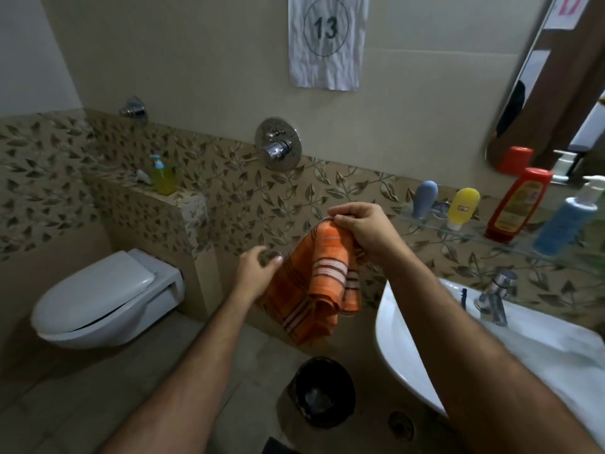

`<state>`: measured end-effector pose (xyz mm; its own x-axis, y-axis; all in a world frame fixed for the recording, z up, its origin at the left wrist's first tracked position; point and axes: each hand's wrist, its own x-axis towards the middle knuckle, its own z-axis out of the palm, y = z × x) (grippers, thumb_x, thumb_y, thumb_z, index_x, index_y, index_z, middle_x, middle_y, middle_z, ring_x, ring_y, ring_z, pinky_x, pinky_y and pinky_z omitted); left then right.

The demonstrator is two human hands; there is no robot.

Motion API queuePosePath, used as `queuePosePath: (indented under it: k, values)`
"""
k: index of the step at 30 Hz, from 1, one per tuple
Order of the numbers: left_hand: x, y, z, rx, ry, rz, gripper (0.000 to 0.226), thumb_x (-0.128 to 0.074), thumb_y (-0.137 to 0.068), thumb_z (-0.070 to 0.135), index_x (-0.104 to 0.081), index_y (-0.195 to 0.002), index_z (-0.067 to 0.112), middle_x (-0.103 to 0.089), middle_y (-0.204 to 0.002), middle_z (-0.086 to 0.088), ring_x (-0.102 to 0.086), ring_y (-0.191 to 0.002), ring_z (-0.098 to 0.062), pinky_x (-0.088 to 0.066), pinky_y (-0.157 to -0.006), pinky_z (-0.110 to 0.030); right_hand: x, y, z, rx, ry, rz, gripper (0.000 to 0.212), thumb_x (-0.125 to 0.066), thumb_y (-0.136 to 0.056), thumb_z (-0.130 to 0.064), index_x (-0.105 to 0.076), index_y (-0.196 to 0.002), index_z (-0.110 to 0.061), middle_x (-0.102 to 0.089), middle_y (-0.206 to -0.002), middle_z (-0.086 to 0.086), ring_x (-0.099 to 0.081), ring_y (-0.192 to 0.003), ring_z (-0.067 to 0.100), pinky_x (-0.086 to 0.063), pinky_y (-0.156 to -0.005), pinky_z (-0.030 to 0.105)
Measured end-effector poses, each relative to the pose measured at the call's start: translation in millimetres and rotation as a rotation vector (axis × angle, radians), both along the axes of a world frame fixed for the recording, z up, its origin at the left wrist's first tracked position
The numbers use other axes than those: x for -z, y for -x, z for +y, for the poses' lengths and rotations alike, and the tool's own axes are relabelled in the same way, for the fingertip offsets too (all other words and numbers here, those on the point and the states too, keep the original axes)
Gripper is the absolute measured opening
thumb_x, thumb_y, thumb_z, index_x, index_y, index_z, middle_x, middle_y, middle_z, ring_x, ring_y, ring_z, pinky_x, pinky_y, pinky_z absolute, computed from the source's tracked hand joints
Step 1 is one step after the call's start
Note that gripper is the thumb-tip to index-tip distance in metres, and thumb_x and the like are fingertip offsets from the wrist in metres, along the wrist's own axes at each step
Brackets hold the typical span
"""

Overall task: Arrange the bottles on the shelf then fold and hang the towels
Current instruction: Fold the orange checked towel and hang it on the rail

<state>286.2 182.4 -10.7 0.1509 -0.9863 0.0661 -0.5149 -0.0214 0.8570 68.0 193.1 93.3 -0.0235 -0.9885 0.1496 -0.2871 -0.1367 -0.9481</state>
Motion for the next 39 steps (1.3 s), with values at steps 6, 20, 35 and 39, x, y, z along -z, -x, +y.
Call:
queuePosePath:
  k: [6, 20, 35, 39]
  values:
    - [-43.8, 62.9, 16.8, 0.257, 0.239, 0.15, 0.07, -0.056, -0.059, 0.089, -0.068, -0.099, 0.032, -0.069, -0.097, 0.011, -0.065, -0.089, -0.006, -0.053, -0.077, -0.027, -7.4, -10.3, -9.9, 0.138, -0.056, 0.005, 0.023, -0.056, -0.095, -0.006, -0.071, -0.112, -0.007, -0.07, -0.09, 0.003, -0.065, -0.074, 0.01, -0.057, -0.065, 0.023]
    - [-93.9, 72.7, 7.9, -0.051, 0.557, -0.48, 0.017, -0.065, -0.081, 0.02, -0.072, -0.095, 0.026, -0.071, -0.08, -0.001, -0.065, -0.076, -0.025, -0.048, -0.062, -0.032, -19.3, 39.0, -16.3, 0.105, -0.107, 0.17, 0.041, -0.069, -0.081, 0.003, -0.066, -0.121, -0.004, -0.069, -0.109, 0.016, -0.069, -0.095, 0.028, -0.063, -0.071, 0.037]
    - [-136.7, 47.2, -13.2, 0.319, 0.438, -0.021, 0.027, -0.08, -0.077, 0.013, -0.071, -0.093, 0.032, -0.069, -0.094, 0.014, -0.065, -0.086, 0.001, -0.05, -0.075, -0.012, 13.7, 103.4, -31.8, 0.095, -0.056, 1.178, 0.013, -0.074, -0.078, -0.036, -0.065, -0.081, -0.026, -0.06, -0.091, 0.001, -0.058, -0.086, 0.021, -0.055, -0.068, 0.037]
    - [-136.6, 27.7, -16.0, 0.307, 0.39, 0.211, 0.03, -0.076, -0.079, 0.004, -0.071, -0.098, 0.027, -0.071, -0.095, 0.004, -0.069, -0.081, -0.004, -0.055, -0.071, -0.018, 31.1, 130.1, -27.6, -0.173, -0.14, 0.784, 0.01, -0.071, -0.08, -0.017, -0.066, -0.087, -0.023, -0.069, -0.089, -0.001, -0.068, -0.085, 0.018, -0.06, -0.078, 0.037]
